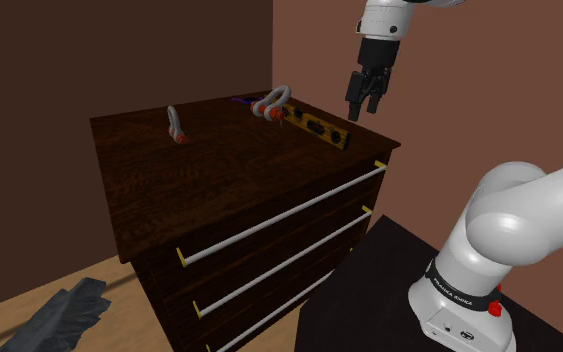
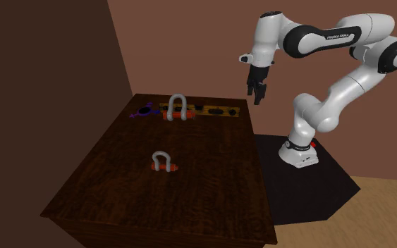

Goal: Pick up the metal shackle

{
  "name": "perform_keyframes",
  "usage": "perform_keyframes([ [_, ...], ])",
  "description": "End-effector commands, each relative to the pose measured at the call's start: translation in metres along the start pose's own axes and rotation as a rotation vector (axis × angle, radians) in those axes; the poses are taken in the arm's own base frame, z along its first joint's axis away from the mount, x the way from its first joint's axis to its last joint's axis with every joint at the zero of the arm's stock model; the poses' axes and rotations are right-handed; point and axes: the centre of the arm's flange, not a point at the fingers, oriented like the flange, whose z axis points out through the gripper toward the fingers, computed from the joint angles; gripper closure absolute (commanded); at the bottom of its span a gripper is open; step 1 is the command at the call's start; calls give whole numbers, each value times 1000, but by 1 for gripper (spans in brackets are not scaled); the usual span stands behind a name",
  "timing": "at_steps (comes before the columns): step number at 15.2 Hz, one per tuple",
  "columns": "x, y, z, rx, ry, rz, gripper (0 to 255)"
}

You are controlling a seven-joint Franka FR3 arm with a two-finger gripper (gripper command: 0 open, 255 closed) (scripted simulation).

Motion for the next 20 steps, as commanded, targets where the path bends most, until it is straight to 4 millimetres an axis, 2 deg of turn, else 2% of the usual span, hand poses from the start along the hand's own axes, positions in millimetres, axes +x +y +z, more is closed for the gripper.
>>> perform_keyframes([
  [1, 0, 0, 0, 0, 0, 0, 0],
  [20, 259, 7, 30, -47, -64, 79, 0],
])
